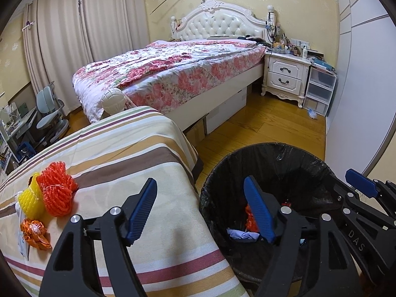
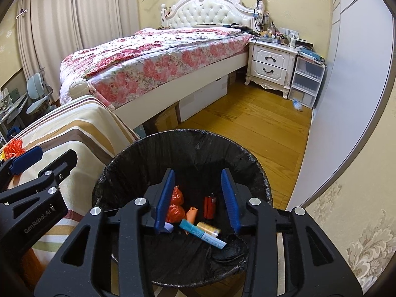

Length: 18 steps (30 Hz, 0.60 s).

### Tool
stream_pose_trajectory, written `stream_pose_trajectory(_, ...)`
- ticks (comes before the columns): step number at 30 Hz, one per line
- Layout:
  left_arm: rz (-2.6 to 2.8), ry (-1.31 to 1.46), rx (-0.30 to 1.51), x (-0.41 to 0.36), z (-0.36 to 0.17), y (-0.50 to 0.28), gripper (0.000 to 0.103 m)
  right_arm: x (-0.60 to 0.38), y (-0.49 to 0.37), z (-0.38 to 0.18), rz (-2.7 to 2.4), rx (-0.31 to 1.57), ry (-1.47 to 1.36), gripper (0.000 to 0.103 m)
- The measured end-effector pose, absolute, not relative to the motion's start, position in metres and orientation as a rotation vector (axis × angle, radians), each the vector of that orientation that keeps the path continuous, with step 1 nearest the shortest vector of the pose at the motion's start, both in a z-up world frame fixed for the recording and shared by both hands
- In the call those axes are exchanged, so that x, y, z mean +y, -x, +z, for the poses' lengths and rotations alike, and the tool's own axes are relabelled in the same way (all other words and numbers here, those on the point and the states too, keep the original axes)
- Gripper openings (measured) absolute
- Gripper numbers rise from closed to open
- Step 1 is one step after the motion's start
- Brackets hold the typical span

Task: Collect trash
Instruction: 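Open the left tool over the bin while the right tool releases the spray can, then move both open tools back over the bed toward the remaining items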

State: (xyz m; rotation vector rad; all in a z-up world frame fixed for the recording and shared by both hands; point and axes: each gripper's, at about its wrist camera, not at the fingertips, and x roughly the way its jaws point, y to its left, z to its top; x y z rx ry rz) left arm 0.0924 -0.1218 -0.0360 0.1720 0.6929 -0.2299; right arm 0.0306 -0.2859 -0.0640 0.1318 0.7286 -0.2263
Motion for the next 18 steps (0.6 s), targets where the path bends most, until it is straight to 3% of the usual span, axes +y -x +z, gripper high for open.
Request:
stream_pose_trajectory(9, -0.195, -0.167, 0.678, -0.1, -0.027, -0.083, 0.073, -0.279, -0.021, -0.056, -0.227, 0.722, -0.139, 0.053)
stream_pose_trajectory(18, -0.122, -0.167, 0.678, -0.053, -0.027, -0.063, 0.073, -0.242, -0.017, -0.055, -0.153, 0.741, -0.136, 0.055)
